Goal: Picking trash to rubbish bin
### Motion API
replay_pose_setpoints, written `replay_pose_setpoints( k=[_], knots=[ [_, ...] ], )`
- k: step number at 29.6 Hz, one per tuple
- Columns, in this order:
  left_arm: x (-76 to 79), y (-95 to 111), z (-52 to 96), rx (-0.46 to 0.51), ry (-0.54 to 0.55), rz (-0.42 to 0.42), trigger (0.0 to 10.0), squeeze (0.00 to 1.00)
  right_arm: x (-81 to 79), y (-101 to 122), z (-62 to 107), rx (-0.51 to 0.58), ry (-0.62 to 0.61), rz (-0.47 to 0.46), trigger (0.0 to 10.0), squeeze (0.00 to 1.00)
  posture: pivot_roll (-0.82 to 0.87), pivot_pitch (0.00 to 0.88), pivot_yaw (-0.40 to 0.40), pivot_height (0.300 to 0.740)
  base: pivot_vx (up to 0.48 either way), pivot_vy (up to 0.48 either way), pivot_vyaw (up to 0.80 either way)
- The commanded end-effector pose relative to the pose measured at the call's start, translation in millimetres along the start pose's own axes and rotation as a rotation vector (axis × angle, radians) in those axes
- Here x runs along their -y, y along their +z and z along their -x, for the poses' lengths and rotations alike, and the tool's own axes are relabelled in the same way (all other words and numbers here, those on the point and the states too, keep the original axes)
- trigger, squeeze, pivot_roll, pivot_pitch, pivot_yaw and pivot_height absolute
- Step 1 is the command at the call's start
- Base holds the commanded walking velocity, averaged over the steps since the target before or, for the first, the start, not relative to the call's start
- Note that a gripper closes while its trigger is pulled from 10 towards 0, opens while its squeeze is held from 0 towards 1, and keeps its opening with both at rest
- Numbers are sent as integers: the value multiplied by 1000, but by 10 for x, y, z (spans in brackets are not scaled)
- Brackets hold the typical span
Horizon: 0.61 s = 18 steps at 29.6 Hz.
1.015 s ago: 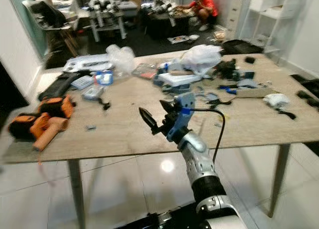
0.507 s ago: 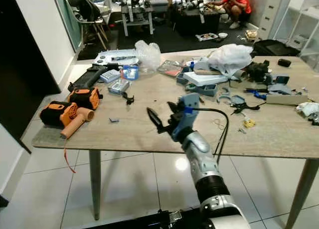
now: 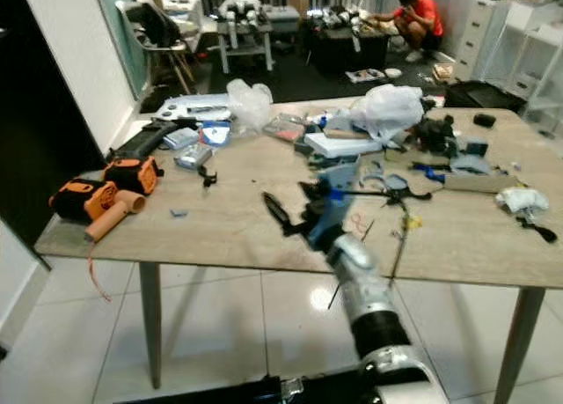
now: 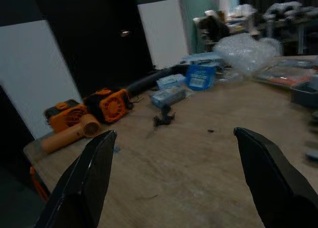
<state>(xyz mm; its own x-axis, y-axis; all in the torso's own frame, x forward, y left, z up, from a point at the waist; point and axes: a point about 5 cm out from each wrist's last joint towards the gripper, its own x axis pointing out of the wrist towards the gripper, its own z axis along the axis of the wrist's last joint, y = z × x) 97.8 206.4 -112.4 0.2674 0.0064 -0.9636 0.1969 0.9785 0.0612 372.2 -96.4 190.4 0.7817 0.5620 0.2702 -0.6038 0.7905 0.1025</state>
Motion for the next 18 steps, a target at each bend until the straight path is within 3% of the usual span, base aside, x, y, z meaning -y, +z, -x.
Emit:
replay_pose_setpoints(
  k=[1,13,18],
  knots=[
    [63,-25,-6,-7,-25,-8,10000,0,-99,-13,-44,-1,32,2,10000,0,-44,164,13,740,0,0,706],
    [56,-7,-6,-4,-24,-15,10000,0,-57,-18,-38,-15,-4,14,10000,0,-46,160,13,740,0,0,704],
    [65,-9,-7,-10,-35,-9,10000,0,10,-14,-48,-11,-71,20,10000,0,-42,154,11,740,0,-291,93]
  ],
)
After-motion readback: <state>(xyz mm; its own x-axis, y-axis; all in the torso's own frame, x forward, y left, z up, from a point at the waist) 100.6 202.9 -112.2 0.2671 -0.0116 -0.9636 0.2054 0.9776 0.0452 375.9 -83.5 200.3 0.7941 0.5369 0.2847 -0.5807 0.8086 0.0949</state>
